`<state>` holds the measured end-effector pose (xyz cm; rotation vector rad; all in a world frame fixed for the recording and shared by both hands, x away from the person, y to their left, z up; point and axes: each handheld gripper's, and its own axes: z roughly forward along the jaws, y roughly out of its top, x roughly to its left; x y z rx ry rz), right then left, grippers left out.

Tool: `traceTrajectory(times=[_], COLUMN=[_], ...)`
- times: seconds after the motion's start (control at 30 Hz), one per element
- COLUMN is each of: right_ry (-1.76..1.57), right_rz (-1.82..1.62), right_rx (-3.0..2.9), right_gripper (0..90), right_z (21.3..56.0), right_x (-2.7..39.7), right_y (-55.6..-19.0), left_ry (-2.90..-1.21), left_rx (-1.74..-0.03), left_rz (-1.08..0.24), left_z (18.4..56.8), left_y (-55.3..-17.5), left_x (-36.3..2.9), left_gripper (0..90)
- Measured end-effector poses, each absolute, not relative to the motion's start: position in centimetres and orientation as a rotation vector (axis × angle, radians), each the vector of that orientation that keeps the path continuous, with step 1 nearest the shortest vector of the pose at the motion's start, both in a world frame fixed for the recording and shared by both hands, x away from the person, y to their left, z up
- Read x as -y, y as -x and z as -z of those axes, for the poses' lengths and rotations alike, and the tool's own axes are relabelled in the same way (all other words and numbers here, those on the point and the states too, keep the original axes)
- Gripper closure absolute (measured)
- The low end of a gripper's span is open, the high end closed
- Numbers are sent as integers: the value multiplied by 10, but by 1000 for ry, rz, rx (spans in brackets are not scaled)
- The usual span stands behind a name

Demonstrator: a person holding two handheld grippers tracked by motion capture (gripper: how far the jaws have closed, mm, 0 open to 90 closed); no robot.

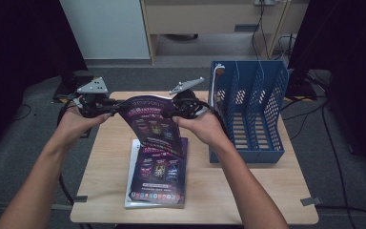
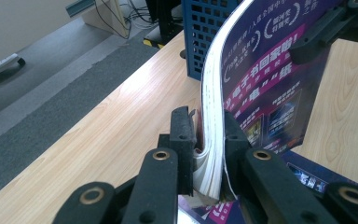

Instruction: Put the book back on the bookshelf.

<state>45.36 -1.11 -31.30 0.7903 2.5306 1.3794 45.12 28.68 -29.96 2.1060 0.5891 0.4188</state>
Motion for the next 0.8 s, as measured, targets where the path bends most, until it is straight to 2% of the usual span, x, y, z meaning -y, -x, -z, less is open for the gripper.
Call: traceTrajectory(times=[0.43,0.8], right_ry=[-776,-710], right_rz=[-1392,-1357], right_rx=[-2514,-2544], right_gripper=[719,717], right_z=[306,304], right_x=[20,14], right_y=[-456,-457], left_ry=[-2128,-2126], left_rx=[-557,-548], left_rz=[-419,-409], left_z=[296,296], left_y=[-450,-451], left_x=[-276,-275], left_gripper=[798,797])
